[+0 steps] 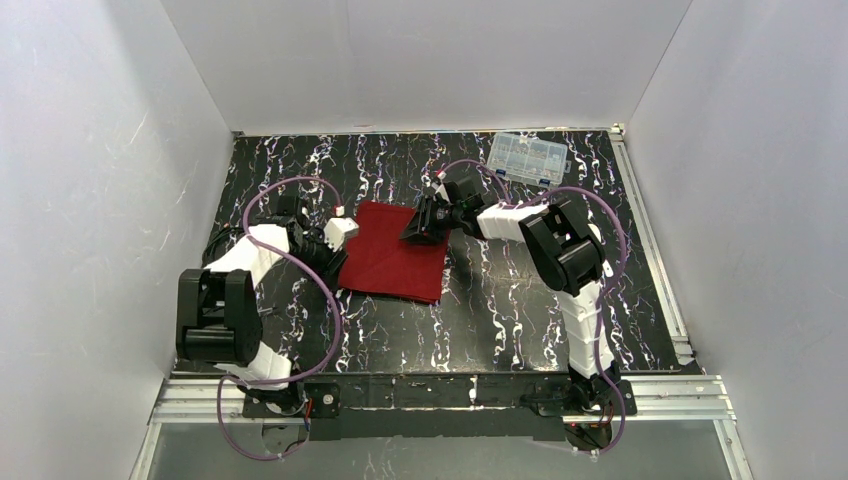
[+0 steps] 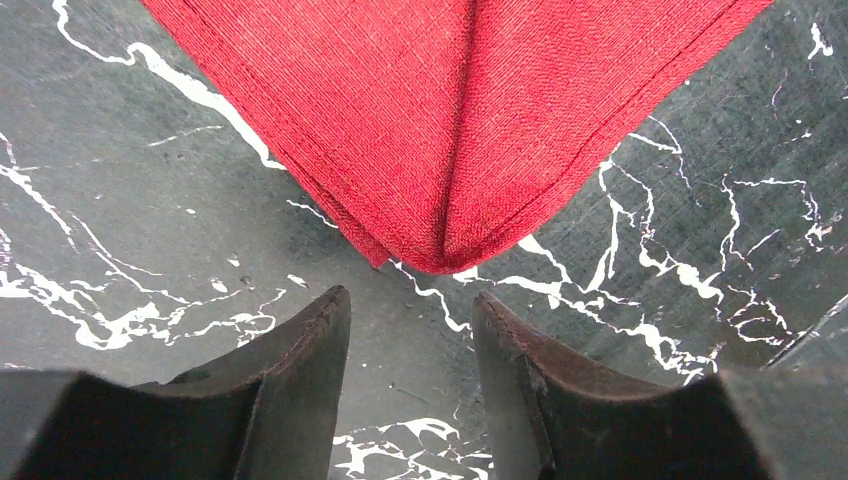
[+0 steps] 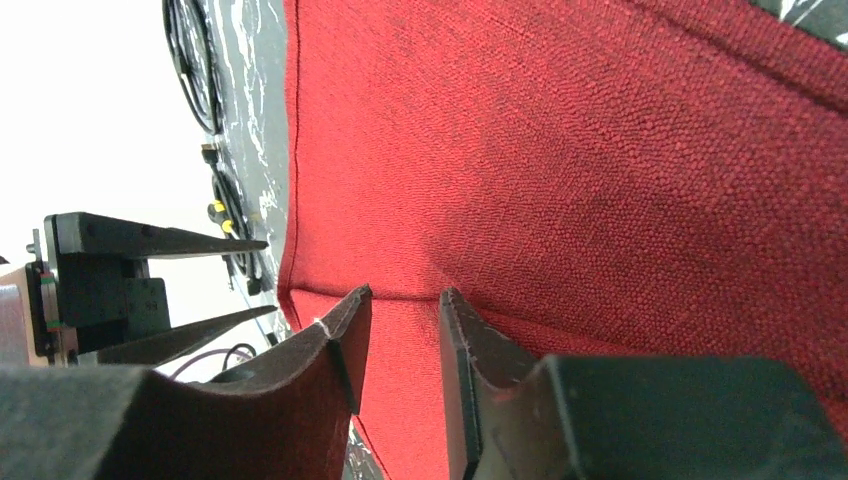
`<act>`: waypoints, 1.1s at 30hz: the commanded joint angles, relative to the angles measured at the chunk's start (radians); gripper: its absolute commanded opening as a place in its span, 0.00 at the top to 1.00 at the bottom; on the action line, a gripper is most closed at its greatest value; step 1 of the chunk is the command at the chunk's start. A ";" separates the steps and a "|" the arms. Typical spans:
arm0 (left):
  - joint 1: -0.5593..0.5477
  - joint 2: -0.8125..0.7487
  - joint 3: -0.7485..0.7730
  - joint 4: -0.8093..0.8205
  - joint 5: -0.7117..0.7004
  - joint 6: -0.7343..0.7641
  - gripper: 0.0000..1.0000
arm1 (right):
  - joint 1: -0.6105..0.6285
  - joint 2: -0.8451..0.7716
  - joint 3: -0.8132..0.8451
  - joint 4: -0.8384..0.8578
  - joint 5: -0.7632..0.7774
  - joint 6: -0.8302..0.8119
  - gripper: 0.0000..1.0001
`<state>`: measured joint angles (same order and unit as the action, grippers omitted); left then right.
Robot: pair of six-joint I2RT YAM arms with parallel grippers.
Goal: Fold the napkin into a case and place the utensils inside
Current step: Smooth out the upper triangle-folded napkin at the center of the board.
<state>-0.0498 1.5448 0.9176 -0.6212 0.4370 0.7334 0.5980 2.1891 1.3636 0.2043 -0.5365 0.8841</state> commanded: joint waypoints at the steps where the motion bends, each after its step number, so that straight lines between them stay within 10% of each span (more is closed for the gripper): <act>1: -0.022 -0.070 -0.027 0.036 0.031 0.058 0.55 | 0.002 -0.074 0.048 -0.015 0.014 0.006 0.58; 33: -0.170 -0.160 -0.170 0.287 -0.232 0.147 0.79 | 0.046 0.175 0.484 -0.324 0.160 -0.075 0.57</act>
<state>-0.2127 1.4158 0.7601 -0.3359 0.2192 0.8646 0.6048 2.3157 1.7561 -0.0818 -0.4076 0.8162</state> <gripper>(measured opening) 0.206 0.435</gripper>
